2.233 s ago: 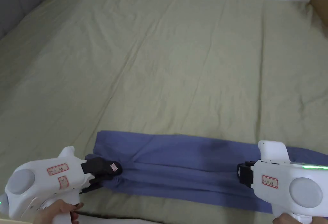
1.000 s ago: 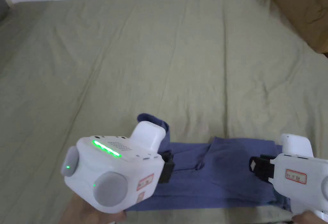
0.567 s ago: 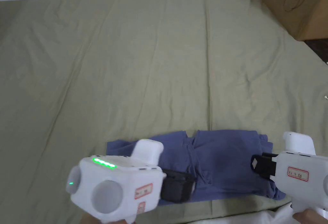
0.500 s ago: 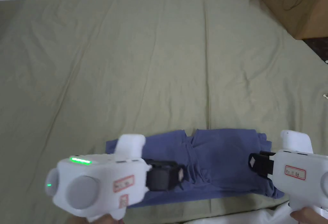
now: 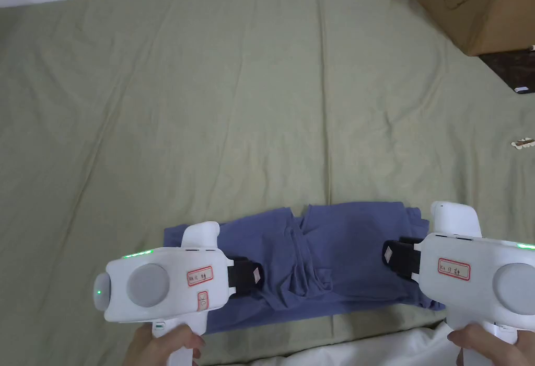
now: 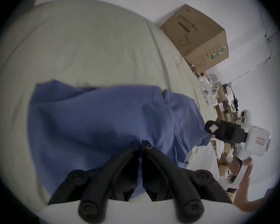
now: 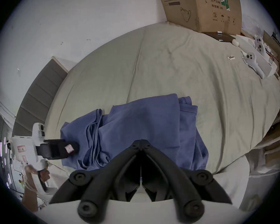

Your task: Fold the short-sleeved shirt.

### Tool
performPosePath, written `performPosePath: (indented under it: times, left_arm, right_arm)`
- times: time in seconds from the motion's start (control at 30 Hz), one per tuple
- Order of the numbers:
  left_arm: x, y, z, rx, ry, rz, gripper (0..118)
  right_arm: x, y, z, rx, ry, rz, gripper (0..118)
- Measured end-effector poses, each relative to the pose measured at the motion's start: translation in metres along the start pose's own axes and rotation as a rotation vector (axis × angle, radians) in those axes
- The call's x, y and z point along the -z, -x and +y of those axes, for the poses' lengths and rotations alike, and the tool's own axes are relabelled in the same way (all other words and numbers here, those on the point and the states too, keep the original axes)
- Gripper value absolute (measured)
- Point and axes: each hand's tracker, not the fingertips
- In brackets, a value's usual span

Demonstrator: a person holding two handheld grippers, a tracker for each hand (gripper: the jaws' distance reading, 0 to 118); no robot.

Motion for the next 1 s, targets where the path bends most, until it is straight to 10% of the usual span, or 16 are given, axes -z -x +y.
performPosePath:
  times: [0.63, 1.0]
  left_arm:
    - [0.027, -0.07, -0.045, 0.153, 0.166, -0.109, 4]
    - [-0.099, 0.044, -0.005, -0.074, -0.135, -0.203, 4]
  right_arm:
    - [-0.012, -0.007, -0.002, 0.01, 0.0, -0.035, 0]
    - [-0.01, 0.011, 0.005, -0.037, -0.004, -0.028, 0]
